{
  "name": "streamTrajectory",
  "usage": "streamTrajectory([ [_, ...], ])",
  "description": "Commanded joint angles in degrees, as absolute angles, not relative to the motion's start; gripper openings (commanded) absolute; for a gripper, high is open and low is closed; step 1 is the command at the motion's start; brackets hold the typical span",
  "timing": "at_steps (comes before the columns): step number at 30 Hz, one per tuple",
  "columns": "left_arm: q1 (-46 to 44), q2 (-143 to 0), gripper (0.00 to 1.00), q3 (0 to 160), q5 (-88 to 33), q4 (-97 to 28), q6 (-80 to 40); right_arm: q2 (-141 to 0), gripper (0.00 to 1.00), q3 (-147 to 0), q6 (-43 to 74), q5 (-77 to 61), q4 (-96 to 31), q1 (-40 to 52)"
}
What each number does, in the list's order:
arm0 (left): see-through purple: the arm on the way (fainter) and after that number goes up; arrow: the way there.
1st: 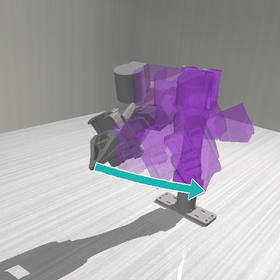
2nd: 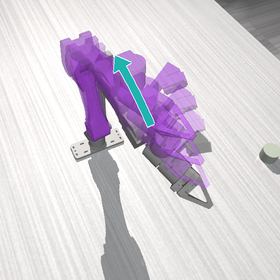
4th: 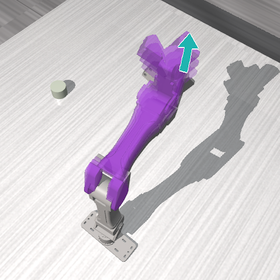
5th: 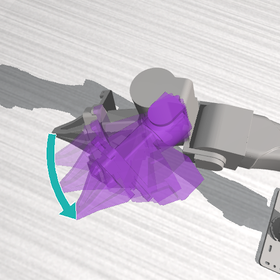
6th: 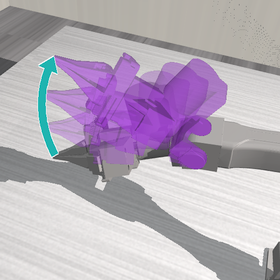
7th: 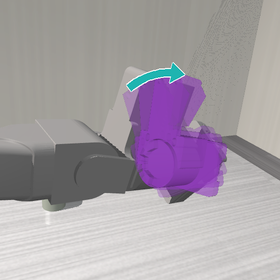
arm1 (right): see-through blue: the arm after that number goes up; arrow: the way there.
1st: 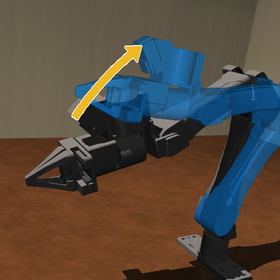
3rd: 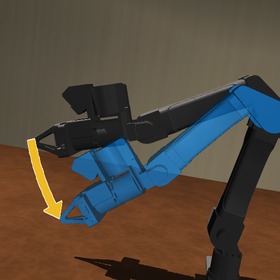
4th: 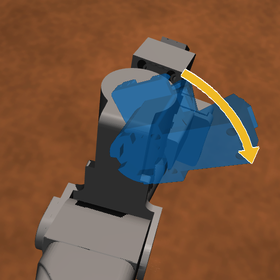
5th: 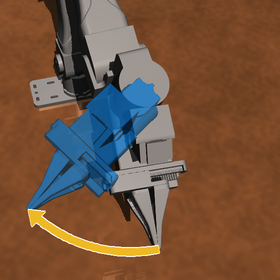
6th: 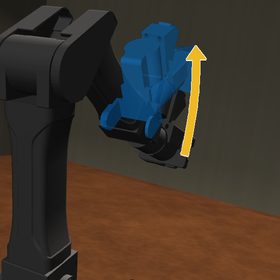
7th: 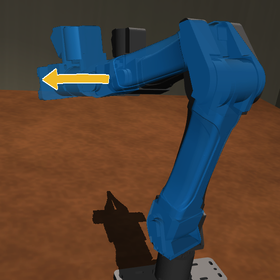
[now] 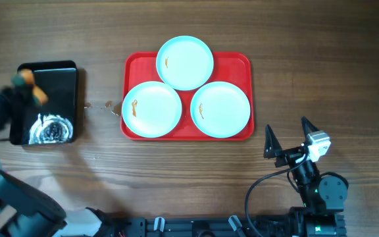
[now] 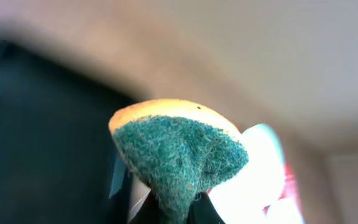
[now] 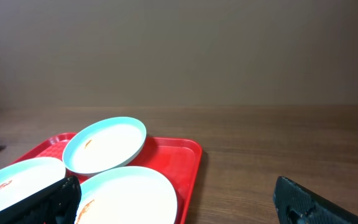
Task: Clean dirty plates on tray and stack at the side
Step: 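Carry the sponge with the left gripper onto the lower-left white plate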
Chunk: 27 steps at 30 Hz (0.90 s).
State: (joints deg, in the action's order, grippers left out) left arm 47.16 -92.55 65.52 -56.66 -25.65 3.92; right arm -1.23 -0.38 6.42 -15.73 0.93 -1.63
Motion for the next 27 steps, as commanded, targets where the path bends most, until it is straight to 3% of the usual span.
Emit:
streamTrajectory([
  [1, 47.31, -83.31, 0.04, 71.81, -73.73, -18.76, -12.78, -1.19, 0.99, -0.3, 7.09, -14.96, 1.21, -1.85],
  [7, 46.3, -69.71, 0.04, 72.18, -73.71, -8.49, -24.77, -1.19, 1.0, -0.3, 7.07, -14.96, 1.21, -1.85],
  [15, 27.2, -66.17, 0.04, 72.18, -70.28, -24.05, -24.34, -1.19, 1.0, -0.3, 7.09, -14.96, 1.21, -1.85],
  [19, 11.16, -68.73, 0.04, 72.16, -49.56, -37.8, -15.53, -1.19, 1.0, -0.3, 7.09, -14.96, 1.21, -1.85],
  [23, -1.61, -74.67, 0.04, 71.44, -24.53, -46.3, -14.98, -1.19, 1.0, -0.3, 7.07, -14.96, 1.21, -1.85],
  [27, -8.73, -83.44, 0.04, 68.55, -19.4, -45.25, -15.0, -1.19, 1.0, -0.3, 7.07, -14.96, 1.21, -1.85],
])
